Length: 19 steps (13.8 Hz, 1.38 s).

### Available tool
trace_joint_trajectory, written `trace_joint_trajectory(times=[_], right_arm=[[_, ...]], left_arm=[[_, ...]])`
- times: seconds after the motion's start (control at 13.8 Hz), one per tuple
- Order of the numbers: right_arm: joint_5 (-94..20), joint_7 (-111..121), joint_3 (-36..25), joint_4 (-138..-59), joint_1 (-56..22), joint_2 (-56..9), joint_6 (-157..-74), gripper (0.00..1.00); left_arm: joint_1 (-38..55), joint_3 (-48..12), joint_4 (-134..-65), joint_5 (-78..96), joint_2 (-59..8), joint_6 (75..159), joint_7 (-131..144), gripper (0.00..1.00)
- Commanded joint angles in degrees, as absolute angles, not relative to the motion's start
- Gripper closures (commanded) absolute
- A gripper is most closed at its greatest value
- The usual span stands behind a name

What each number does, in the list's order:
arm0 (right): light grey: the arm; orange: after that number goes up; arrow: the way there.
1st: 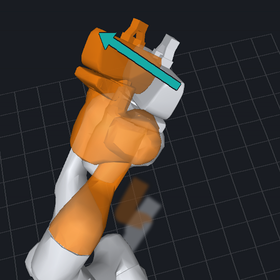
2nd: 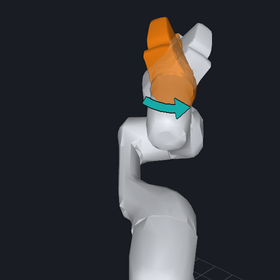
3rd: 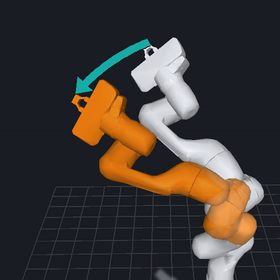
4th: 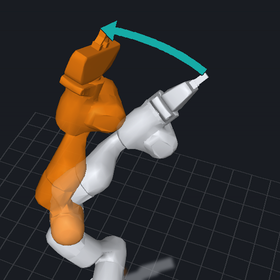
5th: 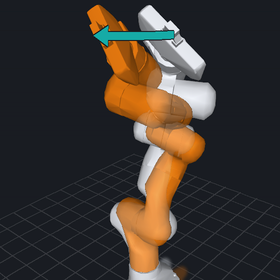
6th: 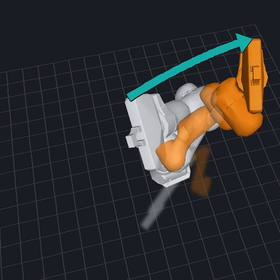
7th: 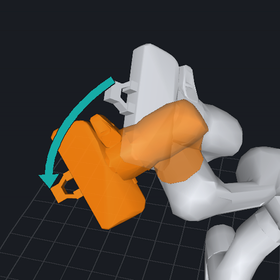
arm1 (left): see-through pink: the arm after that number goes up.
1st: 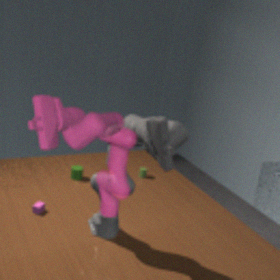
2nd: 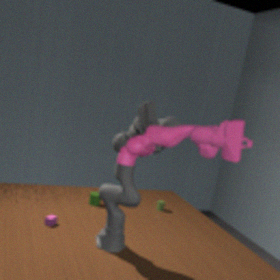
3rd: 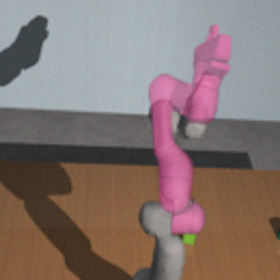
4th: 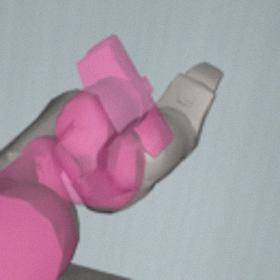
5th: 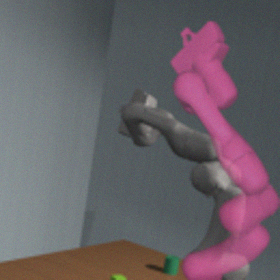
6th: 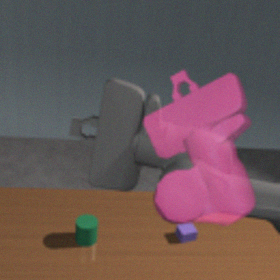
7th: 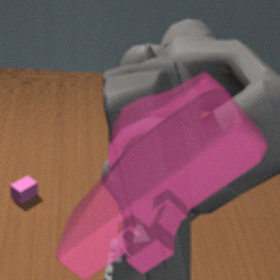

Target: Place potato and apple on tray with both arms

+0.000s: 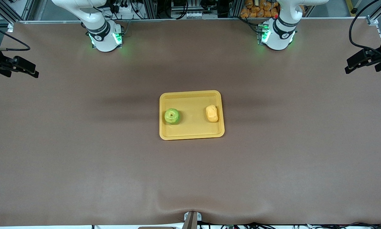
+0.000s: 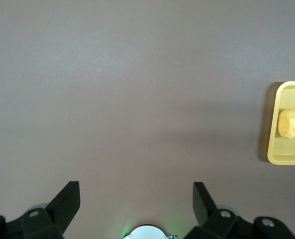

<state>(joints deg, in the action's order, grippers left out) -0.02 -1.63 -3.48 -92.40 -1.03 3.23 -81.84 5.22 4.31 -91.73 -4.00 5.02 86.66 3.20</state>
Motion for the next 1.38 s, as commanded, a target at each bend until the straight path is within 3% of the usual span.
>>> trace_joint_trajectory(times=[0.0,0.8,1.31], right_arm=[[-0.79,-3.78,-2.55,-92.64,-0.26,4.3,-81.38,0.0],[-1.23,0.44,-2.64,-93.69,1.67,4.92,-90.17,0.0],[-1.23,-0.26,-2.29,-93.34,0.97,4.75,-89.82,0.0]], left_arm=[[4.92,4.48,-91.85,-2.81,5.89,86.48,2.37,0.0],[4.83,4.75,-91.41,-2.81,5.54,86.13,2.29,0.0],[5.8,2.56,-91.23,-2.73,4.57,84.2,2.29,0.0]])
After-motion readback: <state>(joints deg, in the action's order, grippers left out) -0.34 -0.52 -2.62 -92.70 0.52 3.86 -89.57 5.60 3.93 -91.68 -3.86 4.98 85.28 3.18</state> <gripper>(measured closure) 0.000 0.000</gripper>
